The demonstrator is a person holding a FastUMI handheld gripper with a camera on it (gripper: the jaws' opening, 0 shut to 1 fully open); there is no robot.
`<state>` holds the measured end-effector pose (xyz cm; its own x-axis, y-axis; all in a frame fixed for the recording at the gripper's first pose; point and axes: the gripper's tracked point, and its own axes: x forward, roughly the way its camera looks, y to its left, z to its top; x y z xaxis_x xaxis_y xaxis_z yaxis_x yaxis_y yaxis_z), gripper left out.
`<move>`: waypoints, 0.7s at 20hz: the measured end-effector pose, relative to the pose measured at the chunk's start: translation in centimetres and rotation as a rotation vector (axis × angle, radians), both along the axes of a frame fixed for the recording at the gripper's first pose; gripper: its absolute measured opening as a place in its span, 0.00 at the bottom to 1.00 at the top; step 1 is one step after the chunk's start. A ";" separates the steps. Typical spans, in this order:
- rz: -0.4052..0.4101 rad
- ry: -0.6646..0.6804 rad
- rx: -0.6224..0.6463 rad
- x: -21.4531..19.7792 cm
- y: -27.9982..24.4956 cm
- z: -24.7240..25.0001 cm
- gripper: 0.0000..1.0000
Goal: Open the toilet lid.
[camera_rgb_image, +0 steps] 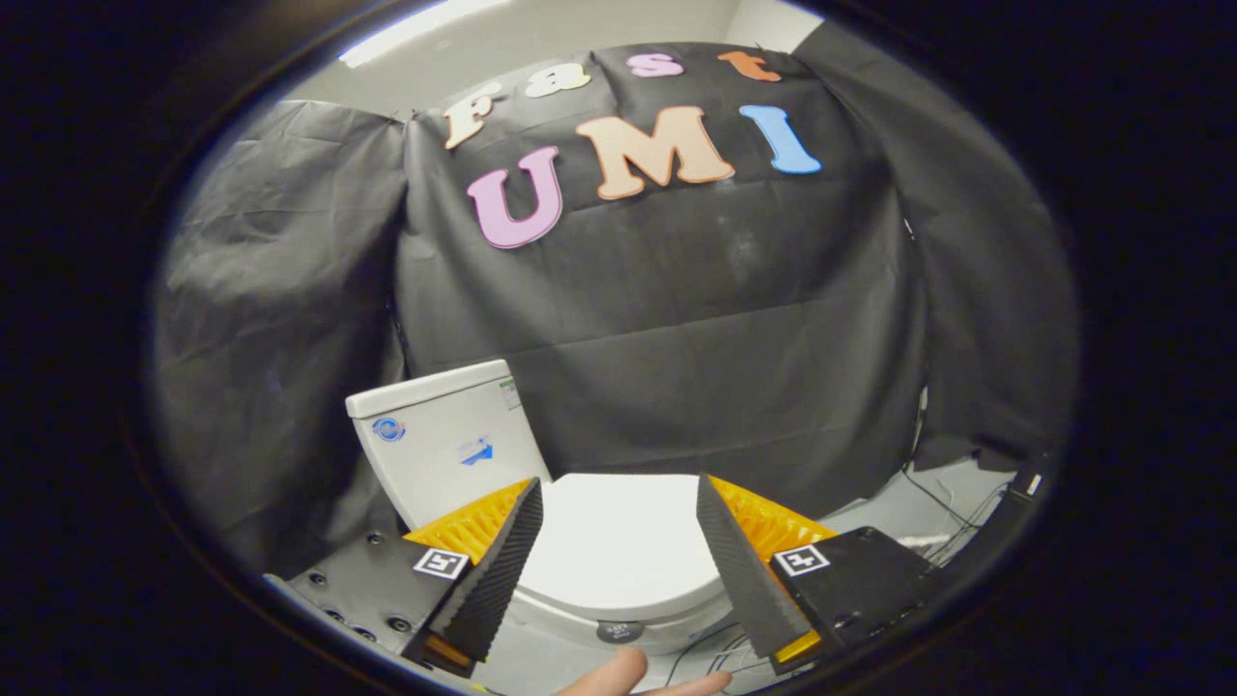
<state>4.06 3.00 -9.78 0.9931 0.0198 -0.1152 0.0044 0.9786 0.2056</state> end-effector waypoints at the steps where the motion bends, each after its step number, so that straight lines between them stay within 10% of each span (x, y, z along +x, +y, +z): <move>1: 0.001 0.008 0.007 0.1 0.0 -0.4 0.99; 14: -0.003 0.009 0.136 0.2 1.8 -4.0 0.99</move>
